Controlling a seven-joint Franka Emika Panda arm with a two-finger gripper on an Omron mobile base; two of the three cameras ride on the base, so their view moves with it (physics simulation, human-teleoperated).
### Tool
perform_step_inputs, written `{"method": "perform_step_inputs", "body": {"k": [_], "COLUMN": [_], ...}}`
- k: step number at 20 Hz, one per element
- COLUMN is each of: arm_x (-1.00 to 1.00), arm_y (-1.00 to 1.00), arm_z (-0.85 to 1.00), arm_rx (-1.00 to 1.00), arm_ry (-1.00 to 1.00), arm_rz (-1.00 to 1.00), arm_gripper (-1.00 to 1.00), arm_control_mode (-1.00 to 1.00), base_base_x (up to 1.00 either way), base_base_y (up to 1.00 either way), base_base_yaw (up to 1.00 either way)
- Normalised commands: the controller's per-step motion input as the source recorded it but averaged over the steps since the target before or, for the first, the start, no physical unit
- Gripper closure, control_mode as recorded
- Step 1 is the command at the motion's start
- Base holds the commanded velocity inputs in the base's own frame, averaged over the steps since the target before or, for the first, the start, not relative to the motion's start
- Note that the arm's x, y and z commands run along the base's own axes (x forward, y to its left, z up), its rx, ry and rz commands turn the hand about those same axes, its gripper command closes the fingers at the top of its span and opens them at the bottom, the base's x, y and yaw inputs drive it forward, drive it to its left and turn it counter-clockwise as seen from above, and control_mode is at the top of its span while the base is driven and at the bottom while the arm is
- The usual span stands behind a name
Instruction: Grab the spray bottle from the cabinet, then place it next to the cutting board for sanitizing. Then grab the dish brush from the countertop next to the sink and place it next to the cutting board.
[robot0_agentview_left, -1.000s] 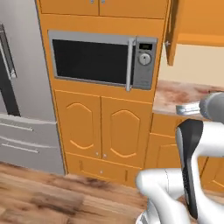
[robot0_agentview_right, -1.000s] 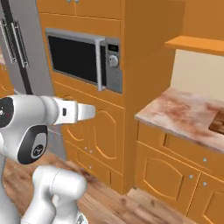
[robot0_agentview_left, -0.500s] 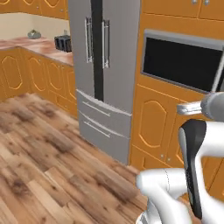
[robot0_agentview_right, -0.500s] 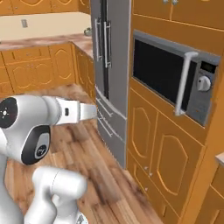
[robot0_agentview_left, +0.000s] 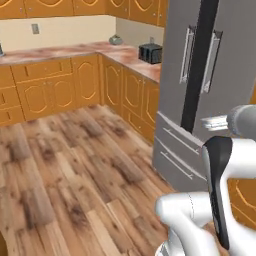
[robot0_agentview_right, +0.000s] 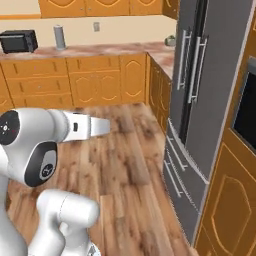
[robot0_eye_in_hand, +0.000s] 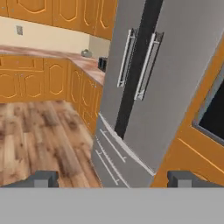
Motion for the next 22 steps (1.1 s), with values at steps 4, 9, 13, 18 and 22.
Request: {"method": "perform_step_inputs", "body": {"k": [4,9,13,18,22], "arm_x": [0.0,0.0,0.0,0.0,0.0], "arm_y": [0.0,0.0,0.0,0.0,0.0], "arm_z": [0.0,0.0,0.0,0.0,0.0], "arm_rx": [0.0,0.0,0.0,0.0,0.0], "arm_ry": [0.0,0.0,0.0,0.0,0.0], "arm_rz": [0.0,0.0,0.0,0.0,0.0], "arm_gripper": [-1.0,-1.0,-1.0,-1.0,-1.0], "arm_control_mode": [1.0,1.0,1.0,1.0,1.0], "base_base_x": [1.0,1.0,1.0,1.0,1.0], "base_base_y": [0.0,-0.1,-0.57,-0.62,-0.64], "base_base_yaw": [0.55,0.59,0.54,0.52,0.56]}}
